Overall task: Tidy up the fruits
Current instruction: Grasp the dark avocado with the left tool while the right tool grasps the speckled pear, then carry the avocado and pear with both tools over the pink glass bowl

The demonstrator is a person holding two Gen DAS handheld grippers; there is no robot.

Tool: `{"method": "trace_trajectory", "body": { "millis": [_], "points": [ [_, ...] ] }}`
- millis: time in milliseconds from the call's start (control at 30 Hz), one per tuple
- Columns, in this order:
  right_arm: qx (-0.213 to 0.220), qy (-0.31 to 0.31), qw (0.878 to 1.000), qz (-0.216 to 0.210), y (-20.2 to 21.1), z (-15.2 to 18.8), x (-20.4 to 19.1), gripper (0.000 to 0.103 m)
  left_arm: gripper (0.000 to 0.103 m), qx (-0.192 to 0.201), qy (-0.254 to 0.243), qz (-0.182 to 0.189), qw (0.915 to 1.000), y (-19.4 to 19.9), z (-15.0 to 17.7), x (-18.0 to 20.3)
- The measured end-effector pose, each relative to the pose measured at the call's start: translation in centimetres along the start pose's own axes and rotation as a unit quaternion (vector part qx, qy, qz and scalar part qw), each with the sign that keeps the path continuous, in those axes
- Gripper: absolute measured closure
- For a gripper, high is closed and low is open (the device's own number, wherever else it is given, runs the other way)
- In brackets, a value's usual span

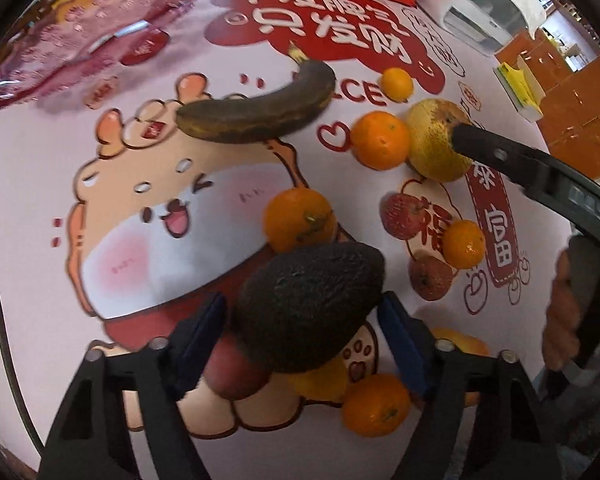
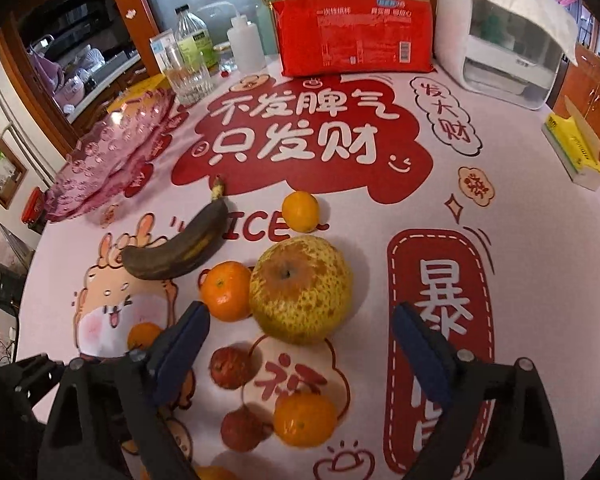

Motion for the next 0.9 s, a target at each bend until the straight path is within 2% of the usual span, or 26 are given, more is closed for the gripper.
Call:
{"method": "trace_trajectory", "body": {
  "millis": [200,367,467,633,900],
  "points": [
    [-0.027,0.001,1.000,-0.006,-2.3,0.3,0.0,0.022,0.031,-0.003,-0.006,0.005,1.0000,-0.4,-0.1,0.3],
    [-0.034,-0.012,0.999,-0.012,-3.4,0.3,0.1,0.025,0.032,-0.006,-0.002,0.015,0.9999,-0.8,-0.4,0.3],
    [-0.036,-0.018,0.999,-0.026,-3.8,0.4,0.1,0.033,0.033,-0.004,-0.002,0.013,0.9999,-0.9,-0.4,0.4],
    [-0.033,-0.028,0.999,-0.030,-3.7,0.5,0.3,0.034,0.034,0.011,-0.001,-0.008,0.9999,-0.4,-0.2,0.1],
    [-0.047,-0.039,0.998,-0.035,-2.7,1.9,0.4,0.034,0.034,0.035,0.027,-0.026,0.9987,1.7,0.2,-1.6]
  ]
}}
Point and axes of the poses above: each gripper's, at about its wrist camera, not at the fingertips, and y roughly against the way its jaws point, x to its right, z to its underside, the point moved 8 cm from there along -y, roughly the way its jaws point
